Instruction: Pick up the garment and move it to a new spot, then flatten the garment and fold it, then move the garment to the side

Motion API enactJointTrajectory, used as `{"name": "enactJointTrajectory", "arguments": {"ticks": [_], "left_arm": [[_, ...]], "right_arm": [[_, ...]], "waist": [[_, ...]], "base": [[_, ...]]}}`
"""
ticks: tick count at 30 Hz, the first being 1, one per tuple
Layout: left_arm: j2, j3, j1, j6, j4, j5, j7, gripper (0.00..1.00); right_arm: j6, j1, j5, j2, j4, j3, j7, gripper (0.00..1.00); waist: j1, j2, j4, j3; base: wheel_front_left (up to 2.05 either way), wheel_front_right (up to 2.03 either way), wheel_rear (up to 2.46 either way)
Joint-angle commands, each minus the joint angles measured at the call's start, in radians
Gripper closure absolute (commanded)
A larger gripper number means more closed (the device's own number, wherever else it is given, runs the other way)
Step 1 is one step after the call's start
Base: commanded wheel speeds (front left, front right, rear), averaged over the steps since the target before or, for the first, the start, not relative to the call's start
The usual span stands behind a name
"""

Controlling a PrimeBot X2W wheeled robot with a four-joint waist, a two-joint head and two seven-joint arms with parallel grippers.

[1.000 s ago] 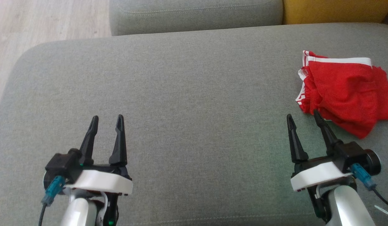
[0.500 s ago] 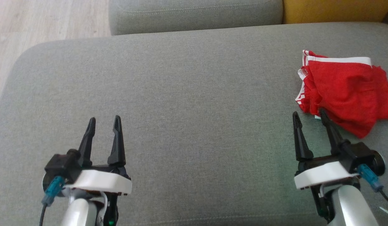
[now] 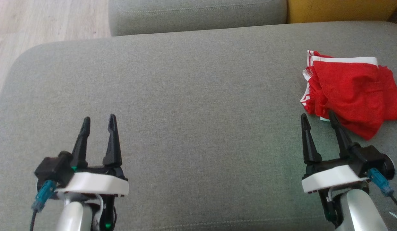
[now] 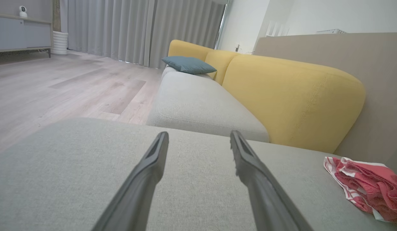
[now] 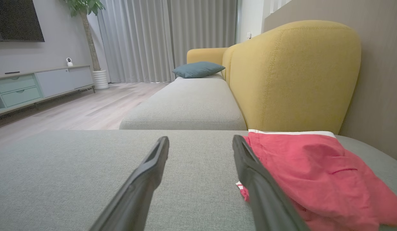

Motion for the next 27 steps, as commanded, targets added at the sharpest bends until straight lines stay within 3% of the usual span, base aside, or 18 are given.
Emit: {"name": "enactJointTrajectory", "arguments": {"ticks": [1,11,12,27], "left_arm": [[0.006,0.036,-0.022,-0.001,-0.048,0.006,-0.006,0.0],[0.006,0.046,-0.004,0.014,-0.102,-0.017,-0.006,0.0],[0.0,0.006,0.024,0.011,-0.063,-0.015,0.0,1.0],[0.006,0.012,0.038,-0.002,-0.001,-0.147,0.027,1.0]], "right_arm": [[0.003,-0.034,0.009,-0.001,-0.026,0.024,-0.012,0.0],[0.003,-0.036,0.004,-0.001,-0.026,0.031,-0.014,0.0],[0.0,-0.001,0.007,0.0,0.001,0.004,0.0,1.0],[0.0,0.013,0.161,-0.006,0.043,0.001,0.025,1.0]], "waist": [[0.0,-0.0001,-0.001,0.0],[0.0,-0.0001,-0.004,-0.003],[0.0,-0.0001,-0.004,-0.003],[0.0,-0.0001,-0.002,-0.008]], "base": [[0.0,0.0,0.0],[0.0,0.0,0.0],[0.0,0.0,0.0],[0.0,0.0,0.0]]}}
